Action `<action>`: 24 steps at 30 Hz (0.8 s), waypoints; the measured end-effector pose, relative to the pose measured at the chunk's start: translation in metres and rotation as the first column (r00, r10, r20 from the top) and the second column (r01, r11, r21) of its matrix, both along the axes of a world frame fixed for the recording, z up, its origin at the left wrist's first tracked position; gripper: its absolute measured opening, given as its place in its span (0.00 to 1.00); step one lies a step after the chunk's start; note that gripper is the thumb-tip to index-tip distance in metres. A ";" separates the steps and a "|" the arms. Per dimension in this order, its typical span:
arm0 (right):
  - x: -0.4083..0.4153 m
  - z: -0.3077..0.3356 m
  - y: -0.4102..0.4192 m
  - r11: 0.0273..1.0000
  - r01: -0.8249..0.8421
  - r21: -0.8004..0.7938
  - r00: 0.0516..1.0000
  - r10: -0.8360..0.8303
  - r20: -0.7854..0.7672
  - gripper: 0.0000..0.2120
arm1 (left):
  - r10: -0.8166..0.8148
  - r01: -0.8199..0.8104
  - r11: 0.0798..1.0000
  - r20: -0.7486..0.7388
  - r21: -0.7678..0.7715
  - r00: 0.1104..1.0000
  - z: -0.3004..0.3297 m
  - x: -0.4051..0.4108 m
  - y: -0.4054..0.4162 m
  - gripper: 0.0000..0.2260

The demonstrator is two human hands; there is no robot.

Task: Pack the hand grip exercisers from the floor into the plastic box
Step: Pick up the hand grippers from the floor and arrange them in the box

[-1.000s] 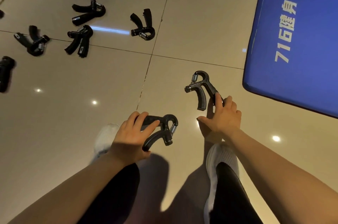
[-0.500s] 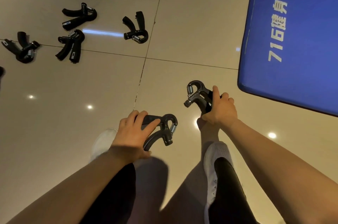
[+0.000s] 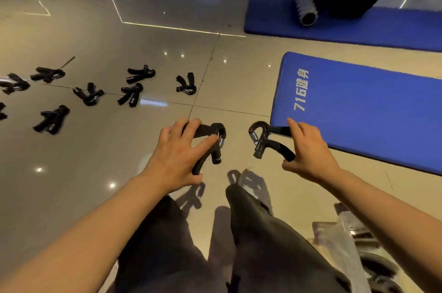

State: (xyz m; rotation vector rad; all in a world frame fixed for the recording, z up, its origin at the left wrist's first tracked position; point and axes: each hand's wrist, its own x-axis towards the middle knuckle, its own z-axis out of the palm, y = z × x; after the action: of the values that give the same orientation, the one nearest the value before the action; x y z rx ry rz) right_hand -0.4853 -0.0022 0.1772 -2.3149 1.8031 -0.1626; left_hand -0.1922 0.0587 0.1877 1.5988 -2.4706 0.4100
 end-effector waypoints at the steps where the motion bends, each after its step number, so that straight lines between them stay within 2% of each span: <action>1: -0.014 0.016 0.022 0.998 -0.038 -0.055 0.999 0.037 -0.011 0.48 | -0.010 0.011 1.000 0.015 -0.020 1.000 0.015 -0.009 0.016 0.43; 4: -0.062 0.057 0.077 0.977 -0.136 -0.164 0.986 0.118 -0.114 0.47 | -0.044 0.049 0.997 0.081 -0.063 0.996 0.056 -0.039 0.060 0.44; 7: -0.117 0.090 0.116 0.947 -0.242 -0.212 0.936 0.170 -0.310 0.48 | -0.101 0.115 0.987 0.125 -0.113 0.987 0.087 -0.079 0.095 0.42; 12: -0.189 0.121 0.168 0.930 -0.305 -0.206 0.839 0.160 -0.521 0.45 | -0.197 0.218 0.967 0.150 -0.135 0.969 0.116 -0.150 0.134 0.39; 16: -0.217 0.121 0.207 0.958 -0.274 -0.089 0.751 0.155 -0.642 0.42 | -0.262 0.283 0.951 0.163 -0.125 0.951 0.103 -0.184 0.172 0.38; 19: -0.231 0.110 0.231 0.973 -0.229 0.037 0.704 0.192 -0.684 0.37 | -0.230 0.240 0.967 0.107 -0.086 0.967 0.092 -0.182 0.188 0.40; 24: -0.254 0.076 0.256 0.977 -0.157 0.141 0.718 0.211 -0.664 0.38 | -0.145 0.145 0.989 0.019 -0.028 0.989 0.083 -0.177 0.202 0.42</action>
State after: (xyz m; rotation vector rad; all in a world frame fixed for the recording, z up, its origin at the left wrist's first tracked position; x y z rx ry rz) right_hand -0.7397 0.2534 0.2534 -2.6817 1.7582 0.8886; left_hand -0.3692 0.2606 0.2703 1.3992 -2.5600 0.4367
